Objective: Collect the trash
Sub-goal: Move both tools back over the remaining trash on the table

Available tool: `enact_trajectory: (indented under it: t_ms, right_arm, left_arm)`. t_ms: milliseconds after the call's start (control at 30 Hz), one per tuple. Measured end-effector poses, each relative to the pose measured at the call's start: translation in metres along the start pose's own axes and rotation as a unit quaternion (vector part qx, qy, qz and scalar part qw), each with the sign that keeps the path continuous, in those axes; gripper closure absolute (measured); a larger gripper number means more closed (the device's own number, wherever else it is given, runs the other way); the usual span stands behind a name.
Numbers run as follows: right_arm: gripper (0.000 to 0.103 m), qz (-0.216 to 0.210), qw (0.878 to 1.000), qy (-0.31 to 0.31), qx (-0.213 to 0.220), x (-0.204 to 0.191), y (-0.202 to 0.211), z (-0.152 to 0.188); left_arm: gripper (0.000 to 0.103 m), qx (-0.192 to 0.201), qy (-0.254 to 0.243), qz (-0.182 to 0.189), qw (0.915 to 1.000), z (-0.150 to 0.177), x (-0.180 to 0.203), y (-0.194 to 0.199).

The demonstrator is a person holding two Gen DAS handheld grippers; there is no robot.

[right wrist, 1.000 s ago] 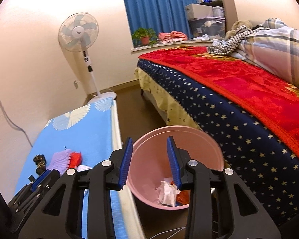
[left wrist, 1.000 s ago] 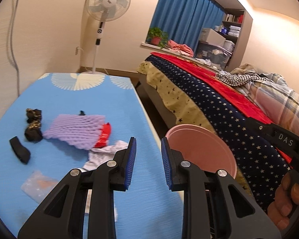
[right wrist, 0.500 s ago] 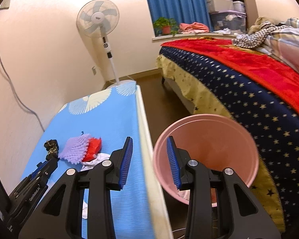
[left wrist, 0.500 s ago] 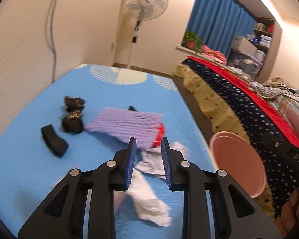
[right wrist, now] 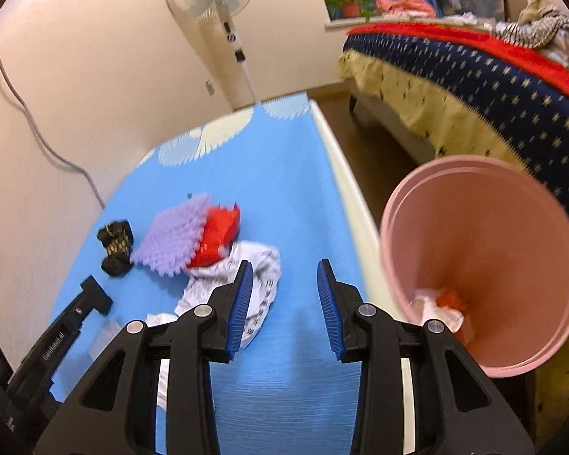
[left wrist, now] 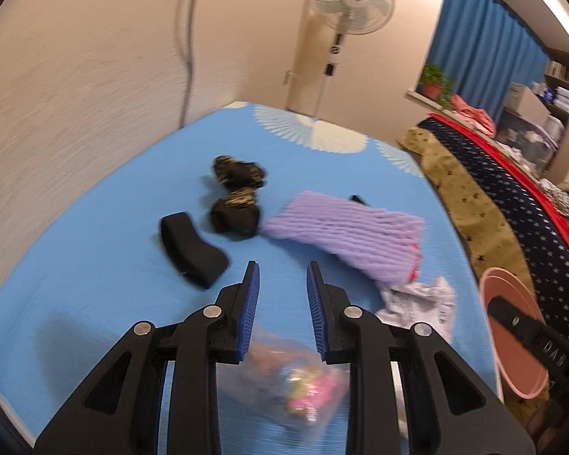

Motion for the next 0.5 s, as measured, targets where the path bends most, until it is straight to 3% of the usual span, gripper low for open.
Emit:
enact_trajectory:
  t_ms: [267,433,500]
  right_arm:
    - [0.066,-0.003,0.999,-0.014,-0.030,-0.003,-0.023,0.011]
    - [0.067,-0.005,0.998,-0.029,-0.052,0.001,-0.034,0.014]
    - [0.073,-0.006,0.998,-0.030,-0.057,0.001,-0.038,0.015]
  left_arm:
    - [0.078,-0.011,0.042,-0.040,0.9982,0.003,-0.032,-0.010]
    - [0.078,-0.024,0.071,-0.042,0.9963,0.004,-0.046,-0.020]
    - [0.078,-0.036,0.080,-0.032,0.9956,0.004,-0.048,-0.026]
Point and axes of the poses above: each gripper's, at about its wrist camera, not at the fingertips, and y roughly against the way its jaws point, x to its right, z to its underside, the point moved 2 cm from there along -y, roughly the way its jaws point, and after that the axes turned 10 degrees about -y, right-handed, at the moved point
